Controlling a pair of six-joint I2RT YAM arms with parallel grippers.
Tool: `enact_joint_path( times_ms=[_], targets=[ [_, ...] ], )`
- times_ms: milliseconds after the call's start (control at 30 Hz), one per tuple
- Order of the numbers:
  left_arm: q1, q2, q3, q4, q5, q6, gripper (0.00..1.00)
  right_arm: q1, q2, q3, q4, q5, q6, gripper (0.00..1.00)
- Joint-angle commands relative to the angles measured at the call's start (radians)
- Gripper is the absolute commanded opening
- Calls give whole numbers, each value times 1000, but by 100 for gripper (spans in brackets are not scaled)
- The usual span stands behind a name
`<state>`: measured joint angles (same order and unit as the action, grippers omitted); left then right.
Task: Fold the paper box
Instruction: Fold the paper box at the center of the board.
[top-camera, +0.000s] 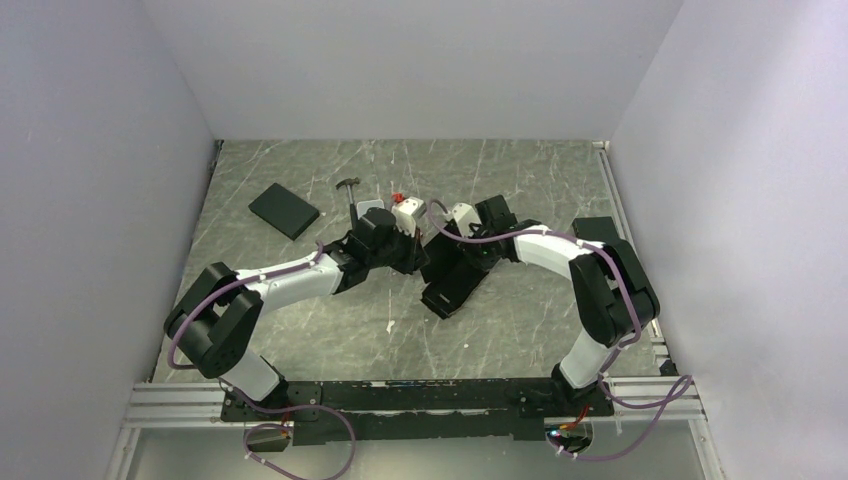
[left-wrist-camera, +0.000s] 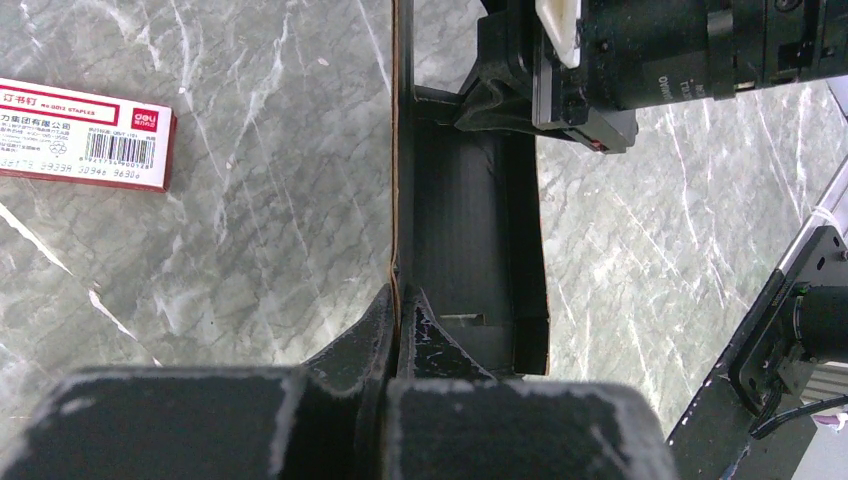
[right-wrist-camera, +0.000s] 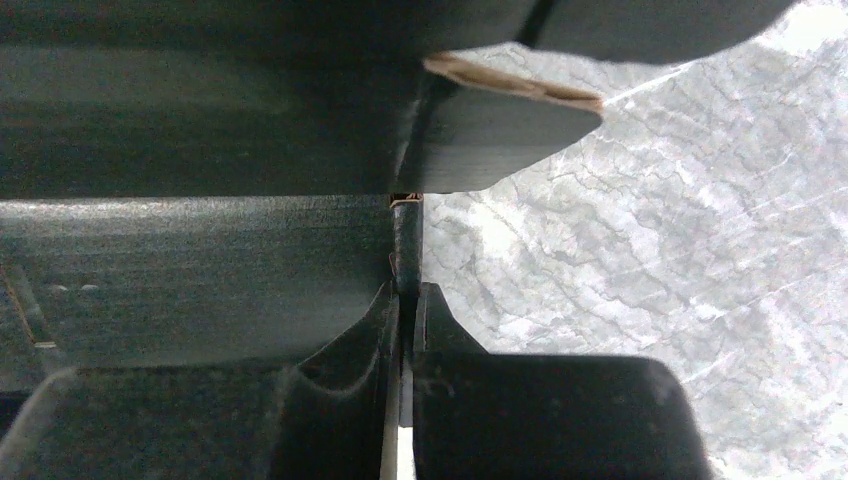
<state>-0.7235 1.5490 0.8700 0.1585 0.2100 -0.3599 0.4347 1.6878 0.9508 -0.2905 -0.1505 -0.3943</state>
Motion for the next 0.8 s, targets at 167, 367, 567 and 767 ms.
enact_joint_path(
  times_ms=[167, 367, 567, 767],
  targets=[
    [0, -4, 40, 15, -14, 16, 0, 51, -6, -26, 51, 182, -13, 0],
    [0, 3, 38, 1, -34, 34, 0, 29, -41, -1, 3, 72, 13, 25],
    [0, 2, 55, -33, -56, 69, 0, -28, -96, 16, -39, -41, 15, 30],
    [0, 9, 73, -45, -59, 81, 0, -49, -99, 16, -55, -75, 0, 30]
  ],
)
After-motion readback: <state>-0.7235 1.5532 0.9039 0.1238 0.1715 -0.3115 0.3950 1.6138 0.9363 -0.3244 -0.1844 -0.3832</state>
